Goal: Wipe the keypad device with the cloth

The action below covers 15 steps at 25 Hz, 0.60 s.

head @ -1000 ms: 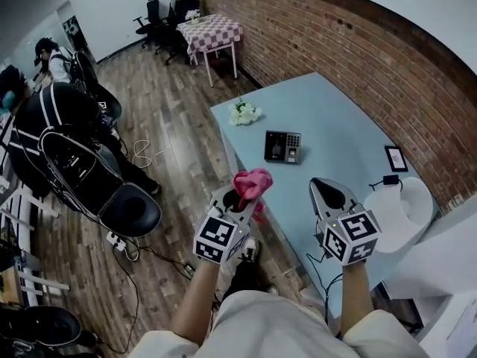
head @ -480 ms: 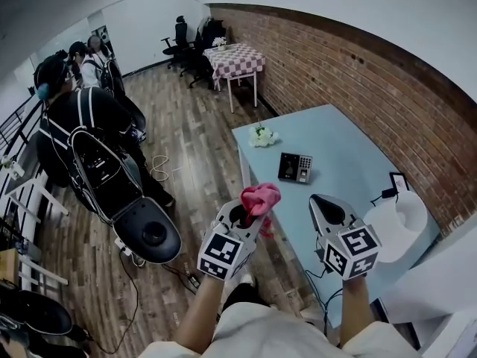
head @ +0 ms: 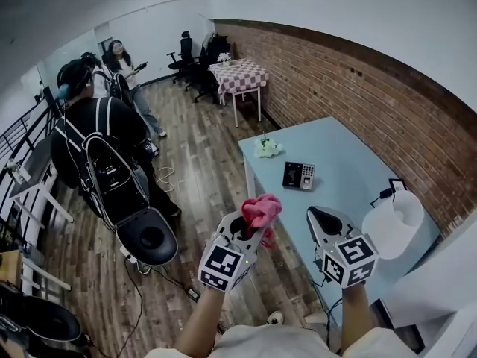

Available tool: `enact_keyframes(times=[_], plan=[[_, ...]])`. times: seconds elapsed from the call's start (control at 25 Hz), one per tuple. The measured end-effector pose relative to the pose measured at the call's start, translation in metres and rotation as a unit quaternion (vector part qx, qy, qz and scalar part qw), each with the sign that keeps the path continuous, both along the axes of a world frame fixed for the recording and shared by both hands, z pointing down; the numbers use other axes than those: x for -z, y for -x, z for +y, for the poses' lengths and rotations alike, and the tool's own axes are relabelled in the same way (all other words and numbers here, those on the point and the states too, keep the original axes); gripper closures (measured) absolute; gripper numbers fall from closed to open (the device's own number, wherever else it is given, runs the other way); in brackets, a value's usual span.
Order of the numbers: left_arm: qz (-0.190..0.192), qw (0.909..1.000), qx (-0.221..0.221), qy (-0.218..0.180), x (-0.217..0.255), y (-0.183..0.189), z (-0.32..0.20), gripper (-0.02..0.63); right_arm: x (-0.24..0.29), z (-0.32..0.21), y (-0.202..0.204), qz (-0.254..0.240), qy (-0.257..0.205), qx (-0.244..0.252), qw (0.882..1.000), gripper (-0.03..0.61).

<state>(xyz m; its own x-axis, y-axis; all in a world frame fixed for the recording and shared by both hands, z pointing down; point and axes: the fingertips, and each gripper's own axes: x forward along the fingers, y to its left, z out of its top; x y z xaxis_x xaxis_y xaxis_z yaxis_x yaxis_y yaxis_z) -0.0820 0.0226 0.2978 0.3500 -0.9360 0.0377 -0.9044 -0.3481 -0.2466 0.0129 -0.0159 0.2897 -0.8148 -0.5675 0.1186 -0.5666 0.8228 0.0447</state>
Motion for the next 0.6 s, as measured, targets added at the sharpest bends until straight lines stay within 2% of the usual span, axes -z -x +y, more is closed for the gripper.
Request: enact_keyframes(times=[0.36,0.6], plan=[[-0.002,0.9999,-0.011,0.011,0.000,-0.017,0.098,0.512,0.002,0.095,-0.006,0.005,-0.005,-0.002,1.000,0.571],[0.001,0.9997,-0.016,0.020,-0.008,-0.038,0.162,0.512,0.004,0.164,-0.024,0.005,-0.010,-0.004,1.000,0.571]])
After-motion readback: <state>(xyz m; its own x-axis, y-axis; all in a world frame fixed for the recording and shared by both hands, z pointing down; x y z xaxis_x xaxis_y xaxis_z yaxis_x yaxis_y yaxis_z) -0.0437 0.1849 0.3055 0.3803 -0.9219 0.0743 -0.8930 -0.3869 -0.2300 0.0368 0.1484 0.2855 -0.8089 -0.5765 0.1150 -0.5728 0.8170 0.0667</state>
